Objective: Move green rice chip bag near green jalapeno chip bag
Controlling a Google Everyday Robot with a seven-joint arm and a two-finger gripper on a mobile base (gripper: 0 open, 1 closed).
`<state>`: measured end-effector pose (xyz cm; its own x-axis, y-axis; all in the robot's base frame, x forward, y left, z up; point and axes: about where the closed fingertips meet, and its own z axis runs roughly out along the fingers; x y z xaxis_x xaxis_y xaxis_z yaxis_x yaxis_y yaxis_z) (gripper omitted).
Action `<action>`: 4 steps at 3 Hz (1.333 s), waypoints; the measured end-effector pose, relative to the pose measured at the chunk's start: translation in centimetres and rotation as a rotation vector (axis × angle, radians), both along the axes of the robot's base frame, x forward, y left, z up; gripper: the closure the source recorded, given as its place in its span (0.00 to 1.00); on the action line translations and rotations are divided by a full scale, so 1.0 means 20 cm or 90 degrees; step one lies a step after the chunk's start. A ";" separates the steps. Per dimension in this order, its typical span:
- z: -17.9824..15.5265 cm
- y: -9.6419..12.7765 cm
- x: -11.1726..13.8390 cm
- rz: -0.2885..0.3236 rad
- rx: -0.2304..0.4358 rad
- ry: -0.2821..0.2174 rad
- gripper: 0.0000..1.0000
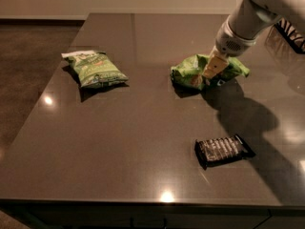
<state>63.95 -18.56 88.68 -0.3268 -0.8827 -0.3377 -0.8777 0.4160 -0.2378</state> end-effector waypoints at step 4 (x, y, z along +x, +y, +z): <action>0.24 0.68 0.17 0.109 0.074 -0.033 0.83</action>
Offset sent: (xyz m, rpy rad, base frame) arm 0.0316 0.1304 0.0587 0.0866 -0.0752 0.1948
